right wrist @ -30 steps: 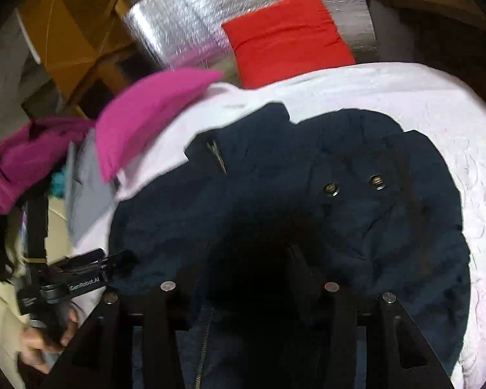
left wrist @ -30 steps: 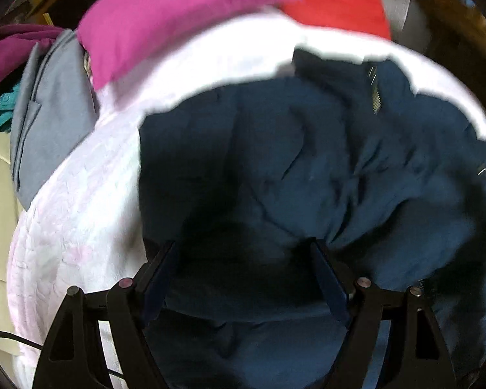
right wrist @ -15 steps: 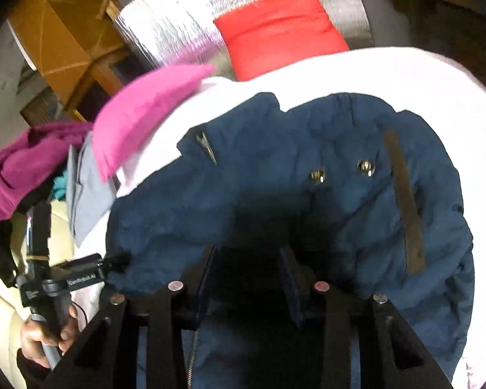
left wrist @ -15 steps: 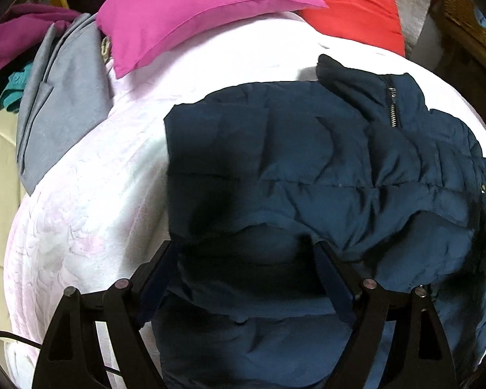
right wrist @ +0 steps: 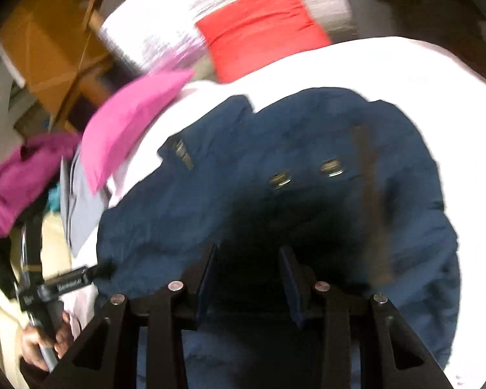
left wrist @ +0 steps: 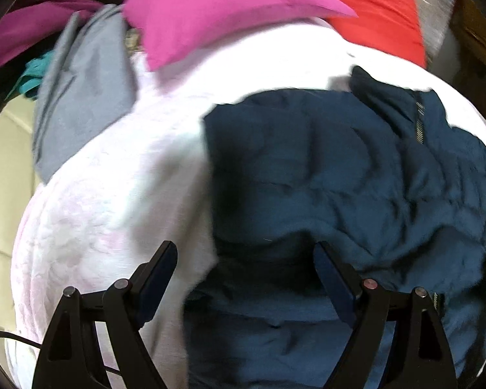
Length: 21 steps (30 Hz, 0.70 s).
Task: Fold large clothes
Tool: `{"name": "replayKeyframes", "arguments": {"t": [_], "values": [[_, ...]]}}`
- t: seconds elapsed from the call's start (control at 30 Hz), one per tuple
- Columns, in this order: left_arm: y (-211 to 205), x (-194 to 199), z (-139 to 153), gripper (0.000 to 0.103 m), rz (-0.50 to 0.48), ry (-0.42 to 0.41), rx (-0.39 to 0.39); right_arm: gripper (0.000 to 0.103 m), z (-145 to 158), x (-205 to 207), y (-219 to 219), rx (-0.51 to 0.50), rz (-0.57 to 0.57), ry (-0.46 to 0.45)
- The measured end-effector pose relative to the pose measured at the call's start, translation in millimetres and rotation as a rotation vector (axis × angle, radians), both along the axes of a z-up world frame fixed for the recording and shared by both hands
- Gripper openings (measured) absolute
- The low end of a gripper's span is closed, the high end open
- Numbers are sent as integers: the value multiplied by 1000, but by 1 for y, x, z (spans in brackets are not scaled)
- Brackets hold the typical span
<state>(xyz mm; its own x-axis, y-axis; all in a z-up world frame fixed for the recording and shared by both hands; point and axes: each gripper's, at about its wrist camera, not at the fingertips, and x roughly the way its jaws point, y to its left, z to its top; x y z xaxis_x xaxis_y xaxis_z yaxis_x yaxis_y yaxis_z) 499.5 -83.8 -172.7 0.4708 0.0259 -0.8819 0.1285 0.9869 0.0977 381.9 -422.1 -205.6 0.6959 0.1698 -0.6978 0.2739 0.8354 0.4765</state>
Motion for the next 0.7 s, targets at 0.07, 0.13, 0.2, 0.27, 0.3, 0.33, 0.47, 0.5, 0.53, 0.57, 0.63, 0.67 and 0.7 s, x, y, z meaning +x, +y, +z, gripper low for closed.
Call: {"name": "replayKeyframes", "arguments": {"t": [0.07, 0.13, 0.2, 0.27, 0.3, 0.33, 0.47, 0.5, 0.53, 0.57, 0.63, 0.67, 0.7], "values": [[1, 3, -8, 87, 11, 10, 50, 42, -13, 3, -7, 33, 8, 34], [-3, 5, -19, 87, -10, 36, 77, 42, -17, 4, -8, 43, 20, 29], [-5, 5, -18, 87, -16, 30, 92, 42, -13, 3, -9, 41, 21, 35], [-4, 4, -14, 87, -16, 25, 88, 43, -6, -4, -13, 51, 15, 20], [-2, 3, -13, 87, -11, 28, 82, 44, -1, -12, -18, 57, 7, 5], [-1, 3, -12, 87, -5, 32, 75, 45, 2, -18, -20, 59, 1, -8], [7, -9, -1, 87, 0, 12, 78, 61, 18, -55, -33, 40, -23, -55], [9, -13, 2, 87, 1, 0, 85, 62, 21, -67, -37, 38, -29, -60], [9, -19, 2, 87, 2, -9, 89, 63, 24, -80, -42, 42, -34, -61], [12, -24, 4, 87, 4, -17, 92, 65, 24, -90, -47, 45, -39, -60], [19, -40, 7, 87, 13, -30, 90, 67, 24, -114, -53, 47, -53, -55], [22, -46, 7, 87, 18, -31, 87, 68, 23, -126, -55, 55, -55, -51], [28, -55, 6, 87, 24, -29, 81, 69, 21, -136, -57, 68, -53, -48]]}}
